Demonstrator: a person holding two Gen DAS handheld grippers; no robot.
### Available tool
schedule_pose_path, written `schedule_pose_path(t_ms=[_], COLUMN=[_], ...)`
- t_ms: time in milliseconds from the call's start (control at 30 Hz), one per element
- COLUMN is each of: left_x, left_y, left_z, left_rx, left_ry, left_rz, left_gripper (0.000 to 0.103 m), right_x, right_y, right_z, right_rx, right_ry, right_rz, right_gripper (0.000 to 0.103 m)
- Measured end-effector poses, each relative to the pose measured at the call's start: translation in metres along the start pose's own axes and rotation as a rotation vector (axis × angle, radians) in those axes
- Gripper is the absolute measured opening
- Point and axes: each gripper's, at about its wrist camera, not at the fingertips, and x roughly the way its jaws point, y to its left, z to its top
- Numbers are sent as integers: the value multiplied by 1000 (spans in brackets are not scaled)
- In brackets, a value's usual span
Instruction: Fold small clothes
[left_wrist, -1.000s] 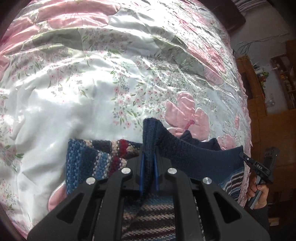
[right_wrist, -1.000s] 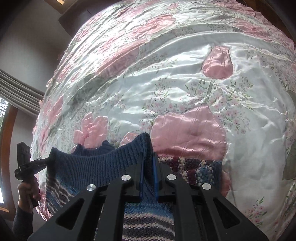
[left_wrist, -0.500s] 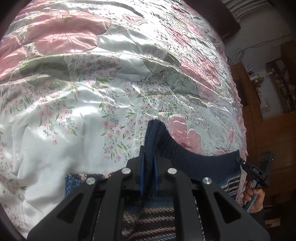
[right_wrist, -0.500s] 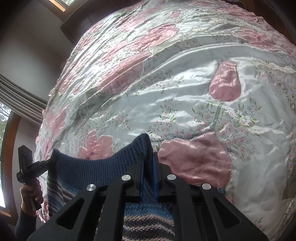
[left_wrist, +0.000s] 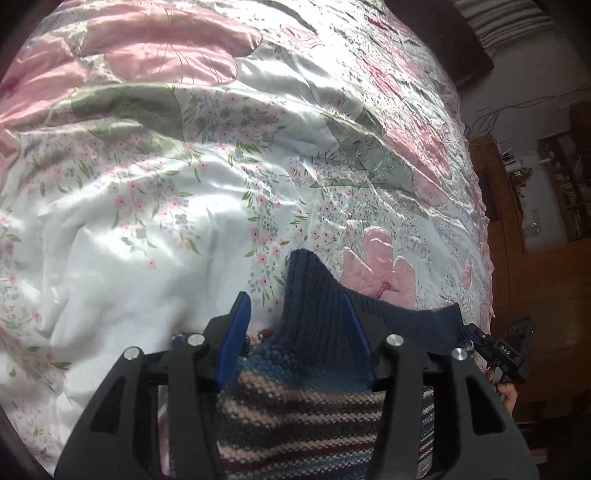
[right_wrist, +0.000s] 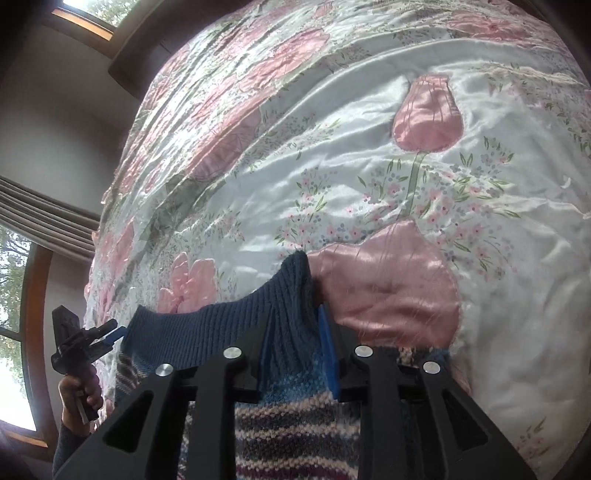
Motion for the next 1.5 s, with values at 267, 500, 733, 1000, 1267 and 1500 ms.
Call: schedule_pose_path(t_ms=[267,500,733,1000,1267,1500], left_x=[-26,0,-4,-87,-21,-74], left_y=[6,-3,6,-25,22,7], left_z=[-70,-91,-92,-140,-190,-206], left_rx=[139,217,160,146,14,55], left_ry=[88,94,64,-129,10,-70], left_rz=[118,301,314,20,-39,-122], left_gripper=[59,28,26,55,11,64], right_x=[-70,-56,-50,-96,-65,-106], right_y=[-45,-37,-55,-24,-73,-50], right_z=[-65,-81,-90,-134,-162,-185], right_rx=[17,-29,35,2,132,65], right_ry=[-14,24,13,-34,-3,-46], right_rz=[-22,-82,-105,83,52,77], right_gripper=[34,9,14,19,0,11])
